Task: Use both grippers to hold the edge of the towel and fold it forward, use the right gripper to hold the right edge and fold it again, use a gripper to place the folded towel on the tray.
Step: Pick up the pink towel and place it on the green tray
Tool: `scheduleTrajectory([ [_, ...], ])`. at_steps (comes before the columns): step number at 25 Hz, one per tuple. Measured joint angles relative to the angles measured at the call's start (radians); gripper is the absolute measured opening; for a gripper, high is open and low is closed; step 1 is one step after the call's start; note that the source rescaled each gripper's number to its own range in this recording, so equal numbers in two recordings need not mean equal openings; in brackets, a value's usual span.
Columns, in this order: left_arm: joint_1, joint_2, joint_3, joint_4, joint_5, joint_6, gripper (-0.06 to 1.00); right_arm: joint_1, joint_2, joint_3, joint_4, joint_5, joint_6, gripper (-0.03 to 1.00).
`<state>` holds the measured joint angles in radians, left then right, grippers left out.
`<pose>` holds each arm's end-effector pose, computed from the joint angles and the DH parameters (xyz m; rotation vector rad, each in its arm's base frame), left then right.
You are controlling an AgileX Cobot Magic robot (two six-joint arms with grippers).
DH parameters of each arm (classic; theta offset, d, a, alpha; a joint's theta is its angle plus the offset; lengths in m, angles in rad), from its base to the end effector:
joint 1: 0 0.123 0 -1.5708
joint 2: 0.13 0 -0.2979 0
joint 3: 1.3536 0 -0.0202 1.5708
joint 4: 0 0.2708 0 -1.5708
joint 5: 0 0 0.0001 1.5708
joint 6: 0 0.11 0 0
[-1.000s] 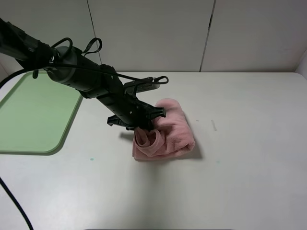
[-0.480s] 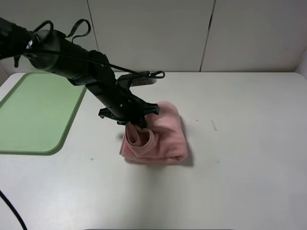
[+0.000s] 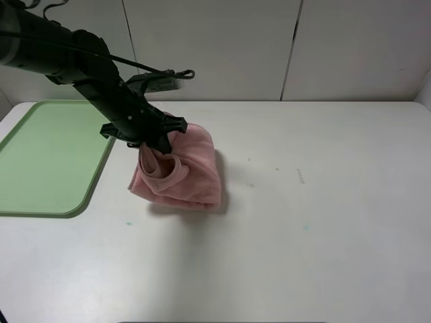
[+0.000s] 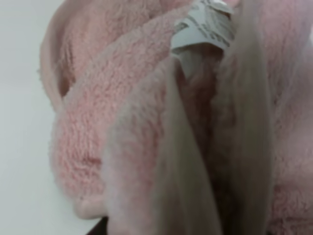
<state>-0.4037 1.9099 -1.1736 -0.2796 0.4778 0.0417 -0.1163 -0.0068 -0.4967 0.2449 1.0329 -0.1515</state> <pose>0.3724 -0.1743 0.1433 0.3060 2.7018 -0.3568 0.0184 0.0209 0.2824 -0.0427 1.9911 0.1191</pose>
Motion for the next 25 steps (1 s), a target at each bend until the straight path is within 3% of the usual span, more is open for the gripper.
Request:
scheduleTrajectory([
  [4,0.082,-0.018,0.000,0.054,0.041,0.007,0.20,0.000,0.000,0.000,0.000,0.000,0.000,1.00],
  [11,0.247,-0.026,0.000,0.082,0.073,0.070,0.20,0.000,0.000,0.000,0.000,0.000,0.000,1.00],
  [16,0.350,-0.026,0.000,0.164,0.076,0.080,0.19,0.000,0.000,0.000,0.000,0.000,0.000,1.00],
  [25,0.486,-0.026,0.000,0.256,0.072,0.083,0.19,0.000,0.000,0.000,0.000,0.000,0.000,1.00],
])
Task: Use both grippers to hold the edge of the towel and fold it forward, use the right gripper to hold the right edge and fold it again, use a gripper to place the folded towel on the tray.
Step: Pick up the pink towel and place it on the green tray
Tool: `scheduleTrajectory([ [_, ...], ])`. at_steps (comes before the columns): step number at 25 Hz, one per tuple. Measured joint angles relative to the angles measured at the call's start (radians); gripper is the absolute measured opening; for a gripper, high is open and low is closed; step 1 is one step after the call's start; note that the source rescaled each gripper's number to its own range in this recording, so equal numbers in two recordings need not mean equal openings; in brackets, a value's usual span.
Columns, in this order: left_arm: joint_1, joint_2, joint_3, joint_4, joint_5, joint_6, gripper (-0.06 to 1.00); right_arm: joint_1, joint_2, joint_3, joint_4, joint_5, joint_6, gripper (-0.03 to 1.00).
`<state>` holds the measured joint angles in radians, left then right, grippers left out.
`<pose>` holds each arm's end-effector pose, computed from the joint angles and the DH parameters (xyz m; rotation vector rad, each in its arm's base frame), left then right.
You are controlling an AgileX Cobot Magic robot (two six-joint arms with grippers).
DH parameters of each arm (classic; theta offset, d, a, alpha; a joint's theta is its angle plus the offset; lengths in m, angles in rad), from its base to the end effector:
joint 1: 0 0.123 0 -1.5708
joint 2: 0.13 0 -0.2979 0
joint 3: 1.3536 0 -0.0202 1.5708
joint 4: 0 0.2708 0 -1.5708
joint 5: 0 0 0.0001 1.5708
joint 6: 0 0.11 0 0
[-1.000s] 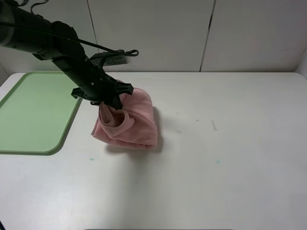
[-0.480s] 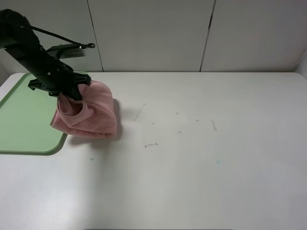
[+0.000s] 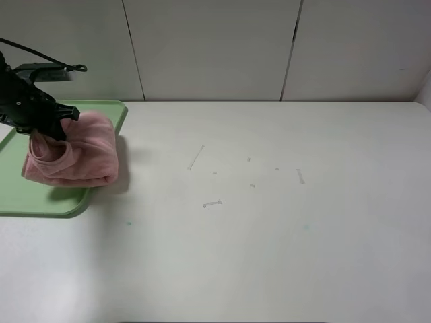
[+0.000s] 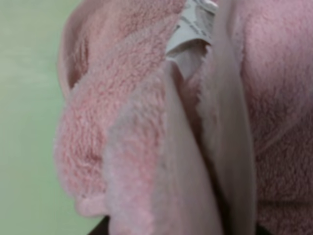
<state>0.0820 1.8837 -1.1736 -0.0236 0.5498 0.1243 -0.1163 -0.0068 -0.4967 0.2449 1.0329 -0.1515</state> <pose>0.4007 0.0316 0.1492 0.0338 2.7436 0.0346 0.0184 0.0209 0.2824 -0.0427 1.9911 0.1191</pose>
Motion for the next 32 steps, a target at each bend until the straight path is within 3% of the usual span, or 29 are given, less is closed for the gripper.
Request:
scheduleTrajectory([
  [10,0.071,0.000,0.000,0.069,-0.117,0.000,0.19,0.000,0.000,0.000,0.000,0.000,0.000,1.00],
  [22,0.072,0.000,0.000,0.077,-0.123,0.000,0.21,0.000,0.000,0.000,0.000,0.000,0.000,1.00],
  [24,0.073,0.000,0.000,0.078,-0.123,0.001,0.38,0.000,0.000,0.000,0.000,0.000,0.000,1.00],
  [26,0.076,-0.001,0.000,0.080,-0.123,0.003,0.70,0.000,0.000,0.000,0.000,0.000,0.000,1.00],
  [27,0.078,-0.002,0.000,0.080,-0.122,0.003,0.80,0.000,0.000,0.000,0.000,0.000,0.000,1.00],
  [29,0.079,-0.002,0.000,0.080,-0.121,0.007,0.92,0.000,0.000,0.000,0.000,0.000,0.000,1.00],
  [32,0.082,-0.002,0.000,0.080,-0.099,0.014,0.98,0.000,0.000,0.000,0.000,0.000,0.000,1.00],
])
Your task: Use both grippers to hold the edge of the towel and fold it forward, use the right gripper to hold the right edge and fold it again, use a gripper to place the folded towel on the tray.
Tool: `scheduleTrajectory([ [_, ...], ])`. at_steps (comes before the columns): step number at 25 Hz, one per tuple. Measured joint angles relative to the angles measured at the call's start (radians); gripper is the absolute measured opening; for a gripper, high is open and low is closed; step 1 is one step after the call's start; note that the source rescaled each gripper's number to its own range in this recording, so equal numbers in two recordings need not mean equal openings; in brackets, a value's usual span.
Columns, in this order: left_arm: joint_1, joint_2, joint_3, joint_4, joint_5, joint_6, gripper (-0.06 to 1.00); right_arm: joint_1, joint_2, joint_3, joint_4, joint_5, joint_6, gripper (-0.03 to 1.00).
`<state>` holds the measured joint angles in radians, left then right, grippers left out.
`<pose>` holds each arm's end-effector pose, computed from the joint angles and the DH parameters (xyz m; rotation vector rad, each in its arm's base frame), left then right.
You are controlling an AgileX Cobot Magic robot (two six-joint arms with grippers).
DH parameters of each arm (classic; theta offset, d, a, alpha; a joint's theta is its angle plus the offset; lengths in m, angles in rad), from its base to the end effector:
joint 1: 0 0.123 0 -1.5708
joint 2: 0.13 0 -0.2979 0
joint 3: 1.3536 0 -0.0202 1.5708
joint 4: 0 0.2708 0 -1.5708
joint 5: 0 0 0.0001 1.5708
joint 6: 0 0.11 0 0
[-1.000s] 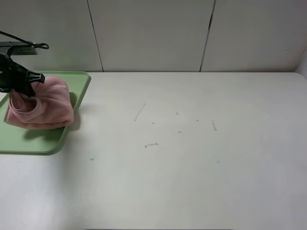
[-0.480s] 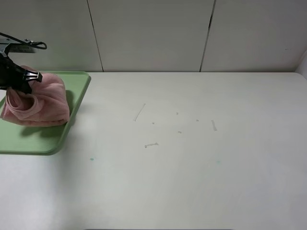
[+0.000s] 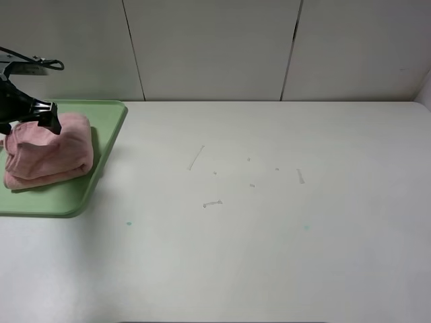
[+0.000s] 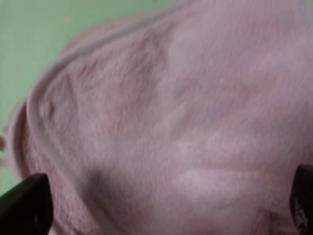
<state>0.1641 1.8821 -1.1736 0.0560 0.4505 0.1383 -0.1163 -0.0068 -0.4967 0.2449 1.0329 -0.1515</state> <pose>0.4058 0.0699 0.1546 0.0244 2.6498 0.1504 0.0184 0.0209 0.2824 -0.0427 1.9911 0.1191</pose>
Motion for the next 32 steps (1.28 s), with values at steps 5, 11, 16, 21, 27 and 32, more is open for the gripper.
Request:
scheduleTrajectory([
  [5,0.000,0.000,0.000,0.000,0.021,0.001,0.99,0.000,0.000,0.000,0.000,0.000,0.000,1.00],
  [11,0.000,0.000,-0.001,0.001,0.054,0.001,1.00,0.000,0.000,0.000,0.000,0.000,0.000,1.00],
  [16,0.000,-0.009,-0.044,0.030,0.153,0.002,1.00,0.000,0.000,0.000,0.000,0.000,0.000,1.00],
  [21,0.000,-0.092,-0.053,0.050,0.223,0.002,1.00,0.000,0.000,0.000,0.000,0.000,0.000,1.00],
  [27,0.000,-0.225,-0.054,0.049,0.349,0.002,1.00,0.000,0.000,0.000,0.000,0.000,0.000,1.00],
  [32,-0.019,-0.346,-0.054,0.048,0.465,0.002,1.00,0.000,0.000,0.000,0.000,0.000,0.000,1.00],
])
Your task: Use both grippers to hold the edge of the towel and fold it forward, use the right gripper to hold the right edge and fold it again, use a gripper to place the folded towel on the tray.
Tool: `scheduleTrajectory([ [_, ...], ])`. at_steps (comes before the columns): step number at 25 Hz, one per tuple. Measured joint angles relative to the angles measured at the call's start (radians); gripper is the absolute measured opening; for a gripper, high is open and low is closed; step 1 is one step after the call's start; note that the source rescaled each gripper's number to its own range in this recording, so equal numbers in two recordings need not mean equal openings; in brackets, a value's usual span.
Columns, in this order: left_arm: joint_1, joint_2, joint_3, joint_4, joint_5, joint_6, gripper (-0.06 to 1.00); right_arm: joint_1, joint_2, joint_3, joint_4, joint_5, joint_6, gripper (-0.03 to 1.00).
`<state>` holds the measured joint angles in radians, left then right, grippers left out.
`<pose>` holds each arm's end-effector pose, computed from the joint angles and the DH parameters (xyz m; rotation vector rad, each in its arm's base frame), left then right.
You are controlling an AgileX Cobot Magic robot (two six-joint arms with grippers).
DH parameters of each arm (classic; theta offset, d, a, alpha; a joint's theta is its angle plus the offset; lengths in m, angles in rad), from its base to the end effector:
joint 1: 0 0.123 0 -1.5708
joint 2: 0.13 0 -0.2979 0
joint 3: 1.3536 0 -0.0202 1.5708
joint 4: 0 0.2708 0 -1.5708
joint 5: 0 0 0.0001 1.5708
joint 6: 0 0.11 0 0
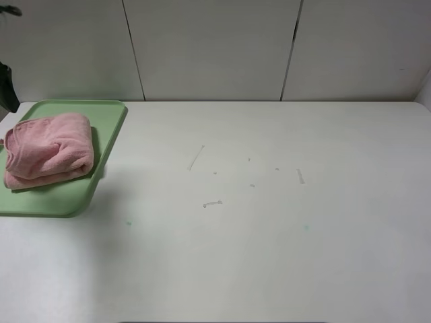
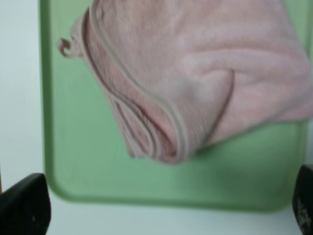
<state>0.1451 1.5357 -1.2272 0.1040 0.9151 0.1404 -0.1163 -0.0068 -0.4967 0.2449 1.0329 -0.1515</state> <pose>0.3383 0.0586 0.2805 0.0551 2.7169 0.2151 0.0184 0.0209 0.2824 -0.0427 1.9911 0.1191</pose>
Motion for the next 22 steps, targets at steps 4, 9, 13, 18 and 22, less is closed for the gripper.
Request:
scheduleTrajectory([
  [4,-0.030,-0.084,0.000,-0.003,0.092,-0.006,1.00,0.000,0.000,0.000,0.000,0.000,0.000,1.00],
  [9,-0.067,-0.168,0.000,-0.006,0.204,-0.054,1.00,0.000,0.000,0.000,0.000,0.000,0.000,1.00],
  [13,-0.089,-0.226,0.000,-0.002,0.273,-0.111,1.00,0.000,0.000,0.000,0.000,0.000,0.000,1.00],
  [18,-0.111,-0.345,0.065,0.004,0.275,-0.140,1.00,0.000,0.000,0.000,0.000,0.000,0.000,1.00],
  [22,-0.121,-0.463,0.165,0.001,0.275,-0.140,1.00,0.000,0.000,0.000,0.000,0.000,0.000,1.00],
])
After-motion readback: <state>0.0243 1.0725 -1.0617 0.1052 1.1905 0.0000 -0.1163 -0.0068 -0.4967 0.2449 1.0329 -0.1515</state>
